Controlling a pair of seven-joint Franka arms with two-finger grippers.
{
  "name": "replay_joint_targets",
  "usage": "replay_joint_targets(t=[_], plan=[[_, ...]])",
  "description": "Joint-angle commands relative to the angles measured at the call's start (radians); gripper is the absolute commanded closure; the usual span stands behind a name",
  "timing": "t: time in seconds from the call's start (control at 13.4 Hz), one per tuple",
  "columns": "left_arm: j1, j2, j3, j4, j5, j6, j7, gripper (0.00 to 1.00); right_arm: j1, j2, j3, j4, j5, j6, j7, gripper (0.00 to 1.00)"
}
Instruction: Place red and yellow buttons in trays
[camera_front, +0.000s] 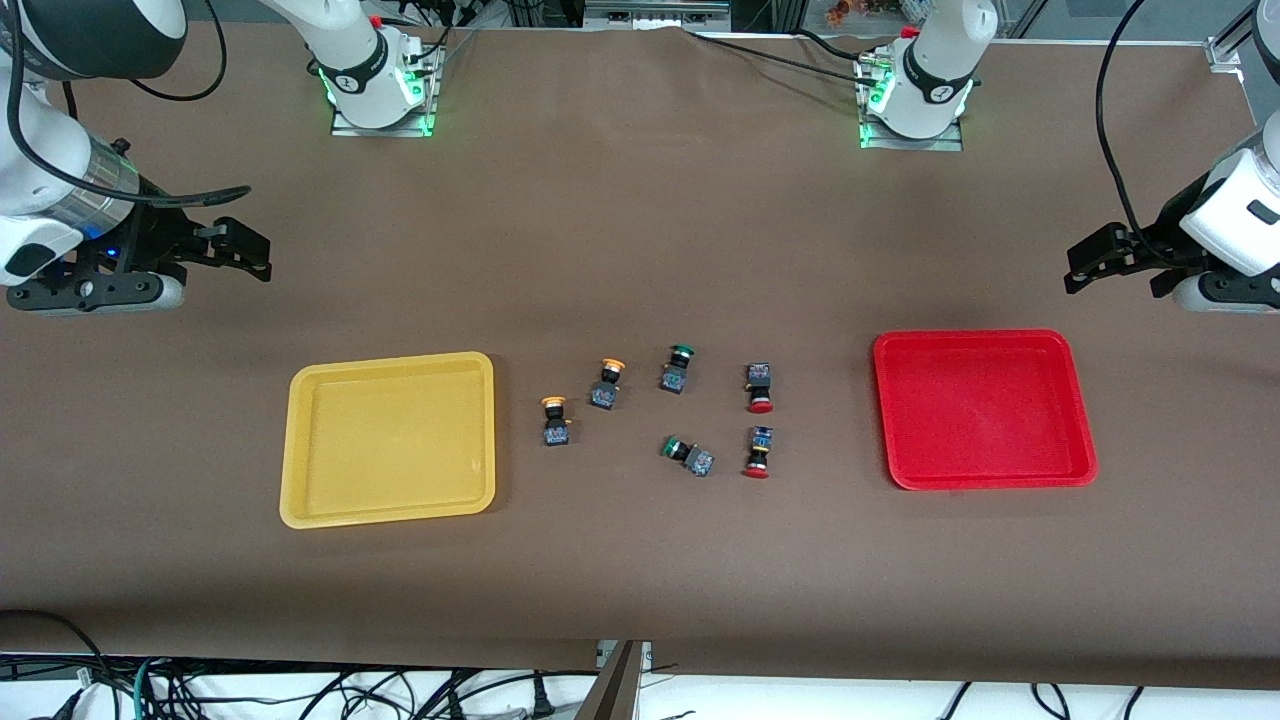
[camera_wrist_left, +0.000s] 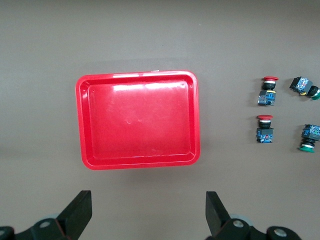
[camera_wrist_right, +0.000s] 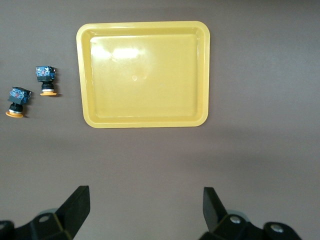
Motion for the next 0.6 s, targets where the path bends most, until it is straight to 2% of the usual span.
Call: replay_joint_targets(t=[0.0, 0.52], plan=[[0.002, 0.014, -0.002, 0.026, 0.010, -0.007, 0.017, 0.00, 0.001, 0.008, 0.002, 0.016, -0.015, -0.005, -0.011, 0.00], [0.002, 0.014, -0.003, 0.026, 0.010, -0.008, 0.019, 0.00, 0.002, 0.008, 0.003, 0.016, -0.019, -0.008, -0.014, 0.00]])
